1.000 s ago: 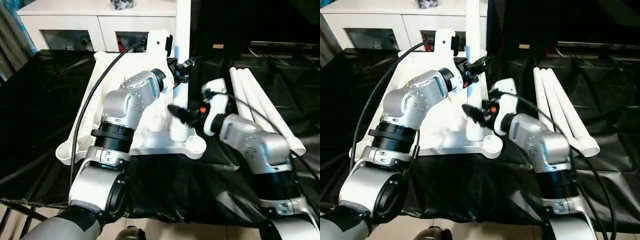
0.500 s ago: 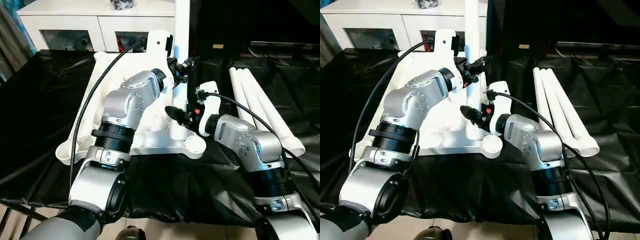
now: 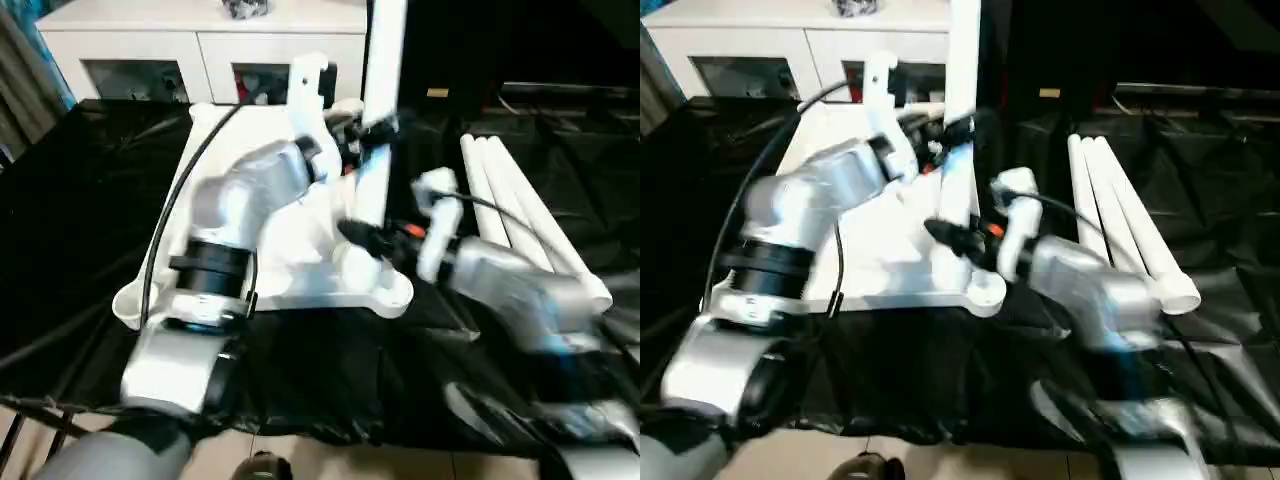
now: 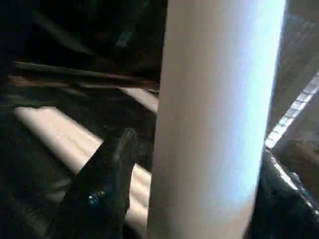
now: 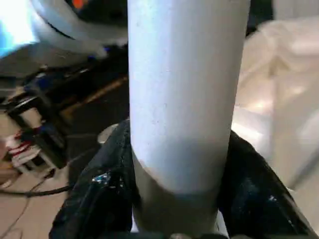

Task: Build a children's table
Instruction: Insert table leg to table base

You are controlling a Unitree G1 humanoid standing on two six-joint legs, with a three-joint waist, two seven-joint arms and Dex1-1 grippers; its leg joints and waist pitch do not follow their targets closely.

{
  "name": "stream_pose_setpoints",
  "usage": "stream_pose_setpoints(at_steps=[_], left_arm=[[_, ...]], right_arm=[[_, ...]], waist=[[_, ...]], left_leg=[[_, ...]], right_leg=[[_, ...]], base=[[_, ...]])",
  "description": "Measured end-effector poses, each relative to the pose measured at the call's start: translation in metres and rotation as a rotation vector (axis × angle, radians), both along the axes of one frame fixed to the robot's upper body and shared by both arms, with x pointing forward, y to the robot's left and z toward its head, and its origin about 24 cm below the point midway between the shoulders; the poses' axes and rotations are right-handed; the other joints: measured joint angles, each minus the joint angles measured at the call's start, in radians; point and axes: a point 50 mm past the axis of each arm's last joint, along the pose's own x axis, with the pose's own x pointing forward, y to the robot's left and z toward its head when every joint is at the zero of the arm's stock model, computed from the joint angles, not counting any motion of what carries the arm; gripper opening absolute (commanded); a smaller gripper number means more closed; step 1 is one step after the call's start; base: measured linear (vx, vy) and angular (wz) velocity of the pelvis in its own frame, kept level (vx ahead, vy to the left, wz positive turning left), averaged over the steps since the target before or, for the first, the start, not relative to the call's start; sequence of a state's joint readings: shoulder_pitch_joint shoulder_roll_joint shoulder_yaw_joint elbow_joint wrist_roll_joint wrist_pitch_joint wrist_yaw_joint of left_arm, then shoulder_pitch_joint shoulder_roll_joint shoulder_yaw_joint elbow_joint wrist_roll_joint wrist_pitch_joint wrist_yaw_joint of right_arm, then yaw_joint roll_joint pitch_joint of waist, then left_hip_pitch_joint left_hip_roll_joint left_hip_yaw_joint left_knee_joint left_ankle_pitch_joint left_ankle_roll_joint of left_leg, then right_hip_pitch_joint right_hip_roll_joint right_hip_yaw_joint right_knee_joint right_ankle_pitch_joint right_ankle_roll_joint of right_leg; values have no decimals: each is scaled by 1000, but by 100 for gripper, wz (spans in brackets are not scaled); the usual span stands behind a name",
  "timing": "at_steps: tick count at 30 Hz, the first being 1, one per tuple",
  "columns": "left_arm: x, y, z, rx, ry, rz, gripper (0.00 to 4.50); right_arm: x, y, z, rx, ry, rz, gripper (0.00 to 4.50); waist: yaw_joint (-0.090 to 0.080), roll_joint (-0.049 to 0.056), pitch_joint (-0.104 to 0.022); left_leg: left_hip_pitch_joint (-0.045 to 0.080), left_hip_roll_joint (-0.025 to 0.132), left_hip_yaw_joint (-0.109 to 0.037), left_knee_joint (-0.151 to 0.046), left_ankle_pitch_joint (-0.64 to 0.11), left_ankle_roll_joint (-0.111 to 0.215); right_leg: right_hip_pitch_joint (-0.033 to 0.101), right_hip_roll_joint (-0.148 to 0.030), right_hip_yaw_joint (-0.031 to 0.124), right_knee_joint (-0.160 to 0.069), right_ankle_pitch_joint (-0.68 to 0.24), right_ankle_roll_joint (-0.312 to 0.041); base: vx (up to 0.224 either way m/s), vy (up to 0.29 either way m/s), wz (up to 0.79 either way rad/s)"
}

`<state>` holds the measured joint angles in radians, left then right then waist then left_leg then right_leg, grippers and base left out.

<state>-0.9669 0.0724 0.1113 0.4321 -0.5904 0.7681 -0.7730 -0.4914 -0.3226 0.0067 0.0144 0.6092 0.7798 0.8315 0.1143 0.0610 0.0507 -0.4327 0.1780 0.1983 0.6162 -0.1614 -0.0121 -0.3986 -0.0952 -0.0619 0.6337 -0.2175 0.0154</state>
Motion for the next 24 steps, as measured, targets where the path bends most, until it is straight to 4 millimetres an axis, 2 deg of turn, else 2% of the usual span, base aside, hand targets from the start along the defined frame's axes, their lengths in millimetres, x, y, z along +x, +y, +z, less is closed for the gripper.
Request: stream_pose_setpoints(at_steps=[5, 6, 9, 12, 16, 18, 24], left_arm=[[-17, 2, -11, -12, -10, -192, 297], [-22, 1, -14, -11, -17, -237, 279], [-28, -1, -14, -28, -31, -304, 261], [-30, -2, -13, -58, -22, -321, 247], [-30, -3, -11, -94, -18, -323, 213], [-30, -3, -11, -101, -12, -319, 190], [-28, -5, -11, -124, 14, -294, 186]], right_arm=[[-12, -7, 5, 28, 2, 124, 186], [-14, -8, 5, 33, 5, 149, 186], [-18, -11, 8, 37, 9, 194, 186], [-22, -12, 11, 48, 13, 228, 186], [-25, -14, 9, 62, 31, 245, 186], [-25, -15, 10, 63, 30, 246, 186], [-25, -18, 11, 62, 32, 238, 186]], waist=[[0, 5, -1], [0, 5, -1], [2, 6, -1], [0, 7, -1], [-2, 9, -1], [-2, 9, -1], [-3, 9, -1]], left_leg=[[1, 0, 0, 0, 1, 1], [2, 0, 0, 0, 2, 2], [2, 0, 0, 0, 2, 2], [6, 0, 1, 0, 2, 2], [14, 0, 1, 0, 2, 1], [14, 0, 1, -1, 2, 1], [14, 0, 1, -1, 2, 1]], right_leg=[[1, 0, 0, 1, 1, -2], [1, 0, 0, 1, 2, -3], [1, 0, 0, 1, 3, -5], [6, 0, 1, 1, 4, -6], [13, 0, 1, -1, 4, -6], [13, 0, 1, -1, 4, -6], [13, 0, 1, -2, 4, -6]], base=[[0, 0, 0], [0, 0, 0], [0, 0, 0], [0, 0, 0], [0, 0, 0], [0, 0, 0], [0, 0, 0]])
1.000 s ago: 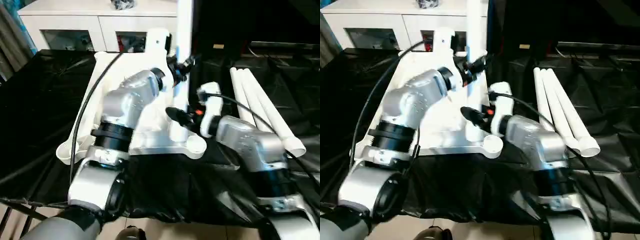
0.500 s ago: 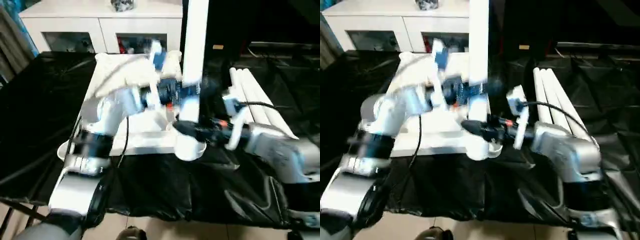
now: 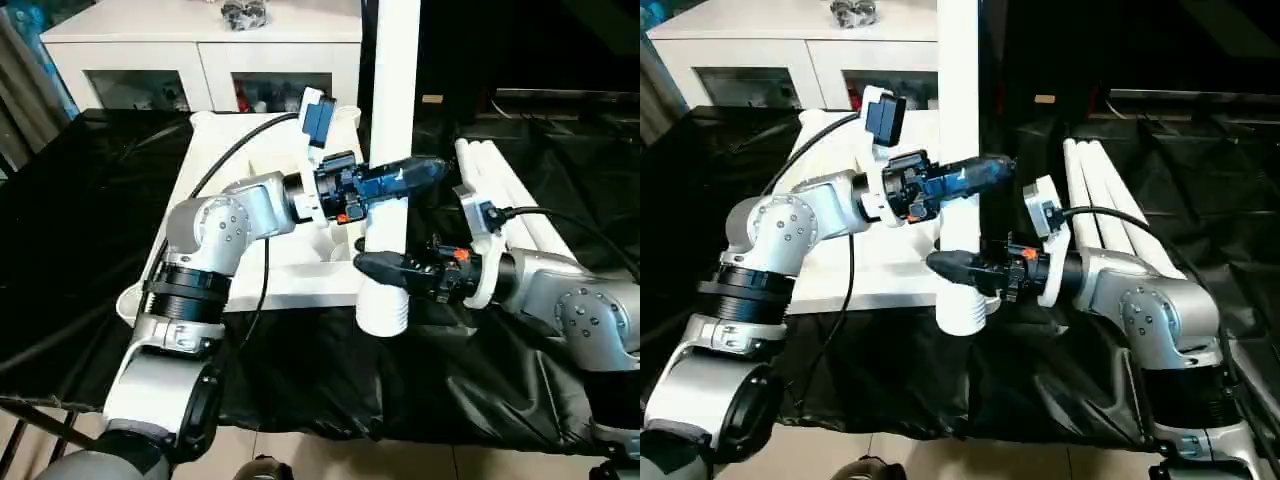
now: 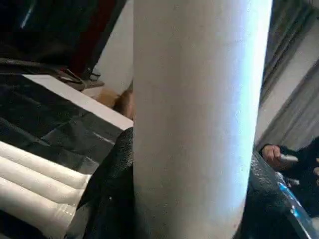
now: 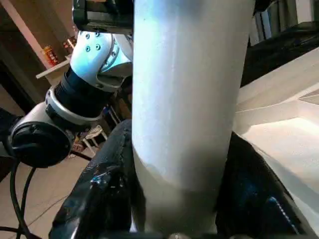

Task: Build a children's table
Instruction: Insert table leg to table base

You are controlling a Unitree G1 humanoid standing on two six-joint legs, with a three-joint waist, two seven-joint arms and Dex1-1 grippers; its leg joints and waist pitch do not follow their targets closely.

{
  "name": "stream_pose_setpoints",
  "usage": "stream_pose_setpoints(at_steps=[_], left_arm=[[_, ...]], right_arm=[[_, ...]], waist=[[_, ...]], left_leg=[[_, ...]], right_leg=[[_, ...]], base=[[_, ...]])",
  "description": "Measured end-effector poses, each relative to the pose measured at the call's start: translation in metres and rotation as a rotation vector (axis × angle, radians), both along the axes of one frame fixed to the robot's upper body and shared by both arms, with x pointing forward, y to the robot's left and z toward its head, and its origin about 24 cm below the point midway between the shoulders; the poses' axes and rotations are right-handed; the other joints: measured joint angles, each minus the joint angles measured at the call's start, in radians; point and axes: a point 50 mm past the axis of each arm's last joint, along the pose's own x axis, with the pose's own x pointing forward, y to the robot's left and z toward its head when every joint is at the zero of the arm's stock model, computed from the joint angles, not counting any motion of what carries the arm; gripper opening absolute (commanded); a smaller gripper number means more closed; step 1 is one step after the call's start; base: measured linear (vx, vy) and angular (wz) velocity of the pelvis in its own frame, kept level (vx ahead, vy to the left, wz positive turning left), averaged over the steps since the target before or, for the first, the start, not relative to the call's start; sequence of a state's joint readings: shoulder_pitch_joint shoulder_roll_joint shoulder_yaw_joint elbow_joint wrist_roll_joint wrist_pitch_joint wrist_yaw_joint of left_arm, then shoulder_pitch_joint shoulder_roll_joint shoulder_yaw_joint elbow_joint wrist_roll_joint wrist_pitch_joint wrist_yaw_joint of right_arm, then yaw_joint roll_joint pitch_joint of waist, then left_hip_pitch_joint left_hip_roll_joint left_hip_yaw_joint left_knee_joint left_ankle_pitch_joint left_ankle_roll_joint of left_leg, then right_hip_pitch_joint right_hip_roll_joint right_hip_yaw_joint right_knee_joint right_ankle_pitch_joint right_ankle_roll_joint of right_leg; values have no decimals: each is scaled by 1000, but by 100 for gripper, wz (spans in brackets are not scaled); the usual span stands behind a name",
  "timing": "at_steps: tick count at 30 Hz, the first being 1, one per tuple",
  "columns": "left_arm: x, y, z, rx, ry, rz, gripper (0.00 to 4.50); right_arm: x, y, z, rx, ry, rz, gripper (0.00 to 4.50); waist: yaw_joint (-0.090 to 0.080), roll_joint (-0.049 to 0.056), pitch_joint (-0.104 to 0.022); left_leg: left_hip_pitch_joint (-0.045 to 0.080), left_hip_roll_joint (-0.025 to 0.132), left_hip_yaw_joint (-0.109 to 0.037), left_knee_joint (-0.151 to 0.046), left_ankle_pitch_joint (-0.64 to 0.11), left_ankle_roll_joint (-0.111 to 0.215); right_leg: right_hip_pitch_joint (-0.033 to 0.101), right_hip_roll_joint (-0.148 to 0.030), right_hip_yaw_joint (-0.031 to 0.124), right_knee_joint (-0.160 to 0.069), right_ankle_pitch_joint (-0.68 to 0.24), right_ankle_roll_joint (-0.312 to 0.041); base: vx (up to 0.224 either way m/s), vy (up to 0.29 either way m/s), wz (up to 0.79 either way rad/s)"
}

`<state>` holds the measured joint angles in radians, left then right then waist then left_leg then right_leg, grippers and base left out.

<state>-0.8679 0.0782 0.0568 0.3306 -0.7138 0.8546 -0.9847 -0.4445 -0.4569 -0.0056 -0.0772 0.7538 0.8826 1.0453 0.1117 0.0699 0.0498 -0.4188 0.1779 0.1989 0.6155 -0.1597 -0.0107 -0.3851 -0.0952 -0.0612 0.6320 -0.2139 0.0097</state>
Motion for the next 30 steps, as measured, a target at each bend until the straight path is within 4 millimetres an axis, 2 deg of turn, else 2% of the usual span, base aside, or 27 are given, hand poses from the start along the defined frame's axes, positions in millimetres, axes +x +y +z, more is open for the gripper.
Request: stream_pose_setpoints(at_steps=[5, 6, 8, 11, 15, 19, 30], left_arm=[[1, -2, 0, -8, 15, 24, 186], [2, -2, 0, -5, 19, 39, 186], [5, -3, 0, 17, 23, 89, 186], [15, -3, 0, 66, 31, 235, 186], [30, 3, 5, 136, 19, 451, 185], [34, 4, 4, 184, -4, 552, 185], [34, -6, 3, 278, -70, 601, 185]], right_arm=[[1, -2, 1, 1, -3, -9, 186], [1, -2, 1, -6, -10, -20, 221], [5, -1, 0, -26, -30, -64, 256], [14, 3, -3, -85, -49, -159, 266], [24, 6, -14, -161, -26, -309, 304], [32, 10, -18, -191, -12, -391, 305], [40, 19, -19, -221, -30, -453, 305]], waist=[[1, 0, 0], [1, 0, 0], [0, 0, 0], [-3, -1, 1], [-10, -2, 1], [-12, -3, 2], [-12, -3, 2]], left_leg=[[-1, 0, 0, 0, 0, 0], [-1, 0, 0, -1, 0, 0], [-1, 0, 0, -1, 0, 0], [0, 0, 0, -2, 0, 0], [0, -1, 0, -3, 0, -1], [-1, -1, 0, -6, 1, -1], [-3, -2, 1, -9, 1, 0]], right_leg=[[0, 0, 0, -2, 0, 0], [0, 0, 0, -2, 0, 0], [0, 0, 0, -2, 0, 0], [0, 0, 0, -2, 0, 0], [0, 0, 0, -2, 0, 1], [-1, 0, 0, -5, 0, 1], [-1, 0, -1, -11, 0, 1]], base=[[0, 0, 0], [0, 0, 0], [0, 0, 0], [0, 0, 0], [0, 0, 0], [0, 0, 0], [0, 0, 0]])
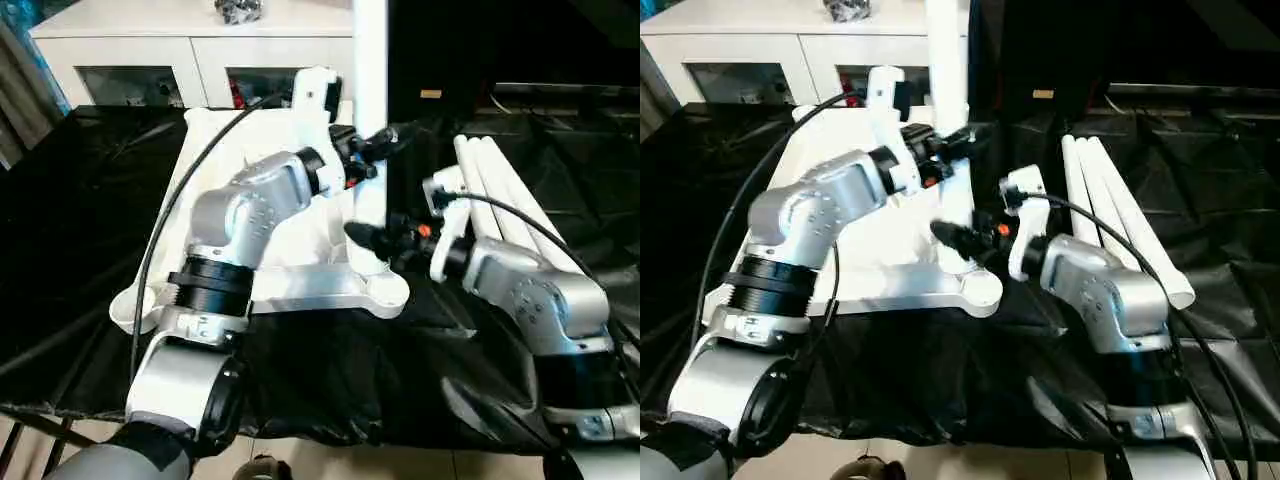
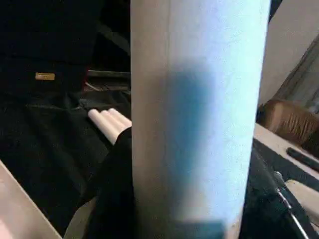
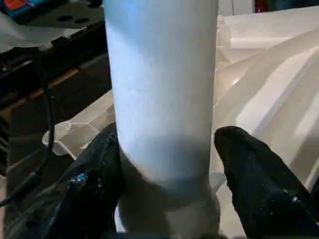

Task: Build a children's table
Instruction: Insert table leg to table base

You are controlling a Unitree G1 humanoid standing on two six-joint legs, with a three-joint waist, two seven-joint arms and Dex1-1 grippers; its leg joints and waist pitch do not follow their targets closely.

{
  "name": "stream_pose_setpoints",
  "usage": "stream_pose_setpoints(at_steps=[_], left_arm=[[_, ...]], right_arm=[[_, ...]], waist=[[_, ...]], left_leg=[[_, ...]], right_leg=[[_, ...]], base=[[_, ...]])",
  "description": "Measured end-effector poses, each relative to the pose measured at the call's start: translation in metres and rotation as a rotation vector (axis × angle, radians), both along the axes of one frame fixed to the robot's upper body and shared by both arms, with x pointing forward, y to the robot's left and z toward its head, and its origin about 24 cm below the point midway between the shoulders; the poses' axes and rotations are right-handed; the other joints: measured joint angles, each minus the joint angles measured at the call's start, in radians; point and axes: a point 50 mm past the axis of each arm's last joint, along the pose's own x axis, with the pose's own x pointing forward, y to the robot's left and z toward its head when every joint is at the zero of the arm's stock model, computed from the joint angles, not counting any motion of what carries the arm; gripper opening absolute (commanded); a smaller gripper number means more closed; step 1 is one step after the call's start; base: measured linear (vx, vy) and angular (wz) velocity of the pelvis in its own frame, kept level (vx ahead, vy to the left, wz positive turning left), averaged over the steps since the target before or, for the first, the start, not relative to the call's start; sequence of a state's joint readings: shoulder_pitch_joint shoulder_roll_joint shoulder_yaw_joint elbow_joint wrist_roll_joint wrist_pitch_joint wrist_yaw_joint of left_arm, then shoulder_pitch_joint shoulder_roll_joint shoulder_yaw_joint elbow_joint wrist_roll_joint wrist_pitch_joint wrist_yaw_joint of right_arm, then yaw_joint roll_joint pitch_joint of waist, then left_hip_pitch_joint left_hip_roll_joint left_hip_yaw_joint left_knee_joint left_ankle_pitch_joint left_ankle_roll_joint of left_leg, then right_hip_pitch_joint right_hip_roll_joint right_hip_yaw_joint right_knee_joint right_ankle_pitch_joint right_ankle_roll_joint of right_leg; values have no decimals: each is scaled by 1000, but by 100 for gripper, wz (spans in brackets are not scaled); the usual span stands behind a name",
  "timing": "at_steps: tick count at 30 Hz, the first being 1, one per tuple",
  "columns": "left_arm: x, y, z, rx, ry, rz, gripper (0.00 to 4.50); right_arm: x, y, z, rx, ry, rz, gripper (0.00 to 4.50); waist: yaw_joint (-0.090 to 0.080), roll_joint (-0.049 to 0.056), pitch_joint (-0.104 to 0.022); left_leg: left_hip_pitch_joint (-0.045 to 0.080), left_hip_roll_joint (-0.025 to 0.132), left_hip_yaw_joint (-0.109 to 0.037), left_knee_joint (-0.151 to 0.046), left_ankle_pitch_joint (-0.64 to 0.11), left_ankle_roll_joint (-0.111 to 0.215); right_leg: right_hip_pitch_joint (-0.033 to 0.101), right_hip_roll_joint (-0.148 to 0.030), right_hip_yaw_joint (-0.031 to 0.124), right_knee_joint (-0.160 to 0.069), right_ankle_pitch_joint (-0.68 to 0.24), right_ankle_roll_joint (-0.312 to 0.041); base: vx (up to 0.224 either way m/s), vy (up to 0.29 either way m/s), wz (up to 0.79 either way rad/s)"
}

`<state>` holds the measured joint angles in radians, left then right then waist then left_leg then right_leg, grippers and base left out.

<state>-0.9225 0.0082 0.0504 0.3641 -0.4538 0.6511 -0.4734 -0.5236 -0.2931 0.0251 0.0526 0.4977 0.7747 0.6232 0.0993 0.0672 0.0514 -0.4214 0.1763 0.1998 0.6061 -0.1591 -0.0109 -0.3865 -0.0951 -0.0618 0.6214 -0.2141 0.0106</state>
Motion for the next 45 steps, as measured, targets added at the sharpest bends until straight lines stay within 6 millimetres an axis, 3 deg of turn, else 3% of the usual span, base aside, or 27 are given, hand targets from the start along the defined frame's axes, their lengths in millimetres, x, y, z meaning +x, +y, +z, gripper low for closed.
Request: stream_pose_setpoints(at_steps=[8, 28, 29, 32, 33, 45], left_arm=[[-2, -3, 2, 26, -26, -26, 185], [-21, -8, 5, 79, -67, -338, 185], [-21, -8, 5, 79, -64, -340, 185], [-22, -8, 5, 73, -58, -346, 185], [-22, -8, 5, 71, -55, -350, 185], [-23, -6, 4, 58, -21, -361, 185]], right_arm=[[3, 4, 3, -32, -16, 5, 305], [-10, -7, 5, -11, 63, 239, 305], [-10, -7, 5, -13, 65, 244, 278], [-12, -7, 5, -13, 66, 265, 266], [-12, -8, 6, -12, 66, 271, 238], [-15, -6, 6, -7, 64, 300, 193]], waist=[[0, 0, 0], [3, 0, 0], [3, 0, 0], [3, 0, 0], [3, 0, 0], [5, 0, 0]], left_leg=[[0, 0, 0, 0, 0, 0], [1, 0, 0, 1, 0, 0], [1, 0, 0, 1, 0, 0], [1, 0, 0, 1, 0, 0], [1, 0, 0, 2, 0, 0], [1, 0, 0, 2, 0, 0]], right_leg=[[0, 0, 0, 0, 0, 0], [0, 0, 0, 3, 0, 0], [0, 0, 0, 3, 0, 0], [0, 0, 0, 3, 0, 0], [0, 0, 0, 3, 0, 0], [0, 0, 0, 4, 0, 0]], base=[[0, 0, 0], [0, 0, 0], [0, 0, 0], [0, 0, 0], [0, 0, 0], [0, 0, 0]])
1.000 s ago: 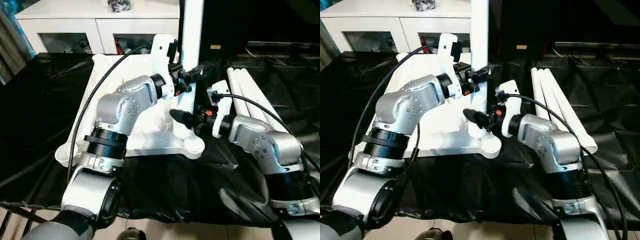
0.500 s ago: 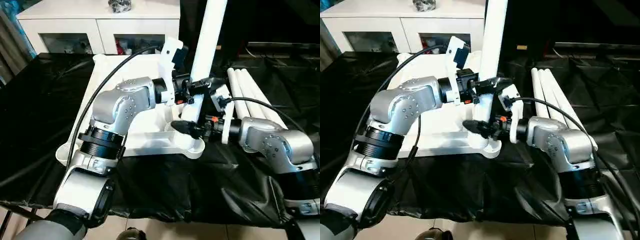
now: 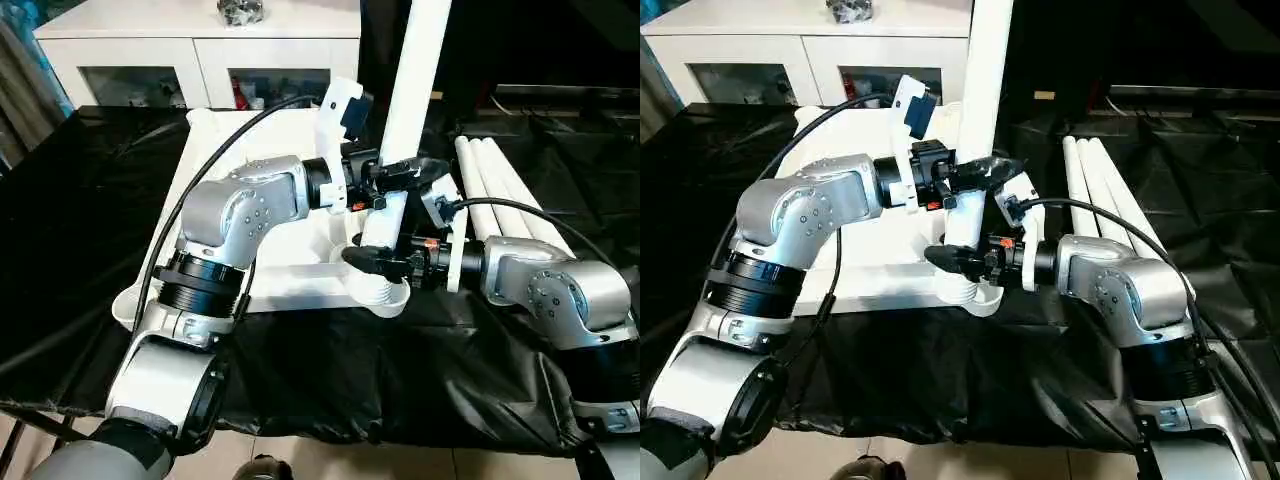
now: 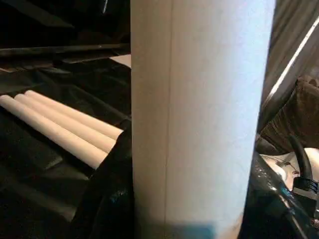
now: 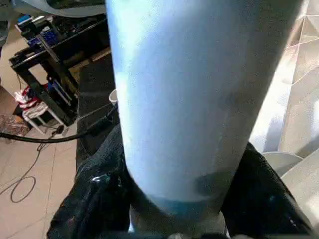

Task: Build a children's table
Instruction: Insert table leg to table base

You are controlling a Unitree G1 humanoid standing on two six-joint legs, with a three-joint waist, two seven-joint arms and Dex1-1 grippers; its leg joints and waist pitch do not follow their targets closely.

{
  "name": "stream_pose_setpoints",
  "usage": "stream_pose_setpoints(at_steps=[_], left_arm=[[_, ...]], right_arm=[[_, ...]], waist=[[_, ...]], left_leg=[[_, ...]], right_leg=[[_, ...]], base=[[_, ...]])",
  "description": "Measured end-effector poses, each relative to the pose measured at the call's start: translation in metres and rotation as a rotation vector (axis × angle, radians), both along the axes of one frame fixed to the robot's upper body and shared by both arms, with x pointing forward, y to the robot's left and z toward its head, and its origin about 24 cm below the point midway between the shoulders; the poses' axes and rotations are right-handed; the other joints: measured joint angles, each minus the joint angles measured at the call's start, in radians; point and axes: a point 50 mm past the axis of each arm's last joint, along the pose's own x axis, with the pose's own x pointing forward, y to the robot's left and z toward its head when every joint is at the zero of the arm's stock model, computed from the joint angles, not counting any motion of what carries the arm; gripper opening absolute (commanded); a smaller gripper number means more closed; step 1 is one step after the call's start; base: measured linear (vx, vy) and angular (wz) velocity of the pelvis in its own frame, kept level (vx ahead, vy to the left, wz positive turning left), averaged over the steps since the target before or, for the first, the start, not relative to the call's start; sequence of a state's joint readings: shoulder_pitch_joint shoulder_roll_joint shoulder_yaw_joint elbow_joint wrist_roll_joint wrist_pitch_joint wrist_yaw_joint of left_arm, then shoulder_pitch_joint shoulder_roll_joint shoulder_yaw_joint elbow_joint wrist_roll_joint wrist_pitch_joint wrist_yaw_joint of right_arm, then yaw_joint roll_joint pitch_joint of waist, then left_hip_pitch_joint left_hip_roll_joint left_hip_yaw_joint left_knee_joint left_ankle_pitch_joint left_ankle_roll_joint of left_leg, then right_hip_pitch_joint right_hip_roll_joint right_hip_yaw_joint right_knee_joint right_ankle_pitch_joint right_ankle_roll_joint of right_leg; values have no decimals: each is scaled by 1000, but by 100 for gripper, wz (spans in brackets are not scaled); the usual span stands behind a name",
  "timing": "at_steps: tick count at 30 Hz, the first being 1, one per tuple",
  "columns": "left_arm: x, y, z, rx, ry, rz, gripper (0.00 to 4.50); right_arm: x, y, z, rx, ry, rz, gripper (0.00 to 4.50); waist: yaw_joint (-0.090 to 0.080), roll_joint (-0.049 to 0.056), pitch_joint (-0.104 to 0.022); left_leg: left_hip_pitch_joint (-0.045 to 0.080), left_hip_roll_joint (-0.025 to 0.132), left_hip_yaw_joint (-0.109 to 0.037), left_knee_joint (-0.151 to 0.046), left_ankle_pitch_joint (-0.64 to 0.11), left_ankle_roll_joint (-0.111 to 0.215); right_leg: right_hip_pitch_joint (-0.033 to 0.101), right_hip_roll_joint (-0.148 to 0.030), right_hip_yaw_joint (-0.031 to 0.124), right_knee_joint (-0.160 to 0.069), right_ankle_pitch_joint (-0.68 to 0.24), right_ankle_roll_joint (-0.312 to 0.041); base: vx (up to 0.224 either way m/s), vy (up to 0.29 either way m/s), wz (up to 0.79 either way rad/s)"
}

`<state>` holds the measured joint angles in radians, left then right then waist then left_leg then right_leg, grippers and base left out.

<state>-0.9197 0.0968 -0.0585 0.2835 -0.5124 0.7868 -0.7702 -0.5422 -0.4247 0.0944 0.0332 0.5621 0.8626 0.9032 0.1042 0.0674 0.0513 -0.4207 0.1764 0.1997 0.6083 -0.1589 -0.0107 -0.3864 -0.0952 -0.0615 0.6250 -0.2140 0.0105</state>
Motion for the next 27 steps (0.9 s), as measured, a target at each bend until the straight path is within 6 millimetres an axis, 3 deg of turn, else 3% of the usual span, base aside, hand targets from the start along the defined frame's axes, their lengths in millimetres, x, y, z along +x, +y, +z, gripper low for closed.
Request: stream_pose_setpoints(at_steps=[2, 3, 6, 8, 11, 16, 20, 23, 27], left_arm=[[0, 0, 0, 0, 0, 8, 185], [0, -1, 0, -4, 3, 11, 255], [1, -2, 0, -29, 18, 3, 255], [0, -3, 0, -42, 21, 0, 297], [1, -2, 5, -103, 6, 12, 299], [11, 15, 40, -375, -133, 162, 299], [12, 30, 46, -382, -191, 147, 299], [11, 41, 31, -216, -289, 124, 299], [6, 60, -38, 208, -326, 41, 299]], right_arm=[[0, 0, 0, 0, 0, -1, 193], [0, 0, 0, 0, 0, -2, 193], [0, -1, 0, -1, -3, -9, 192], [0, -1, 0, 3, -8, -12, 191], [0, -2, -2, 3, -7, -28, 191], [6, 1, -11, 30, -38, -149, 191], [16, -3, -6, 81, -132, -304, 191], [19, -10, -8, 49, -183, -384, 191], [18, -16, -24, -18, -183, -439, 191]], waist=[[1, 0, 0], [2, 0, 0], [4, 0, 0], [5, 0, 0], [7, 0, 0], [7, 0, 0], [4, 0, -1], [2, 0, -1], [-6, 2, -2]], left_leg=[[0, 0, 0, 0, 0, 0], [0, 0, 0, 0, 0, 0], [0, 0, 0, 0, 0, 0], [0, 0, 0, 0, 0, 0], [0, 0, 0, 0, 0, 0], [0, 0, 0, 1, 0, 0], [0, 0, 0, 0, 0, 0], [1, 0, 0, 0, 0, 0], [0, 0, 0, -1, 0, 0]], right_leg=[[0, 0, 0, 0, 0, 0], [0, 0, 0, 0, 0, 0], [0, 0, 0, 0, 0, 0], [0, 0, 0, 0, 0, 0], [0, 0, 0, 0, 0, 0], [0, 0, 0, 1, 0, 0], [-1, 0, 0, 1, 0, 0], [0, 0, 0, 0, 0, 0], [0, 0, 0, -1, 0, 0]], base=[[0, 0, 0], [0, 0, 0], [0, 0, 0], [0, 0, 0], [0, 0, 0], [0, 0, 0], [0, 0, 0], [0, 0, 0], [0, 0, 0]])
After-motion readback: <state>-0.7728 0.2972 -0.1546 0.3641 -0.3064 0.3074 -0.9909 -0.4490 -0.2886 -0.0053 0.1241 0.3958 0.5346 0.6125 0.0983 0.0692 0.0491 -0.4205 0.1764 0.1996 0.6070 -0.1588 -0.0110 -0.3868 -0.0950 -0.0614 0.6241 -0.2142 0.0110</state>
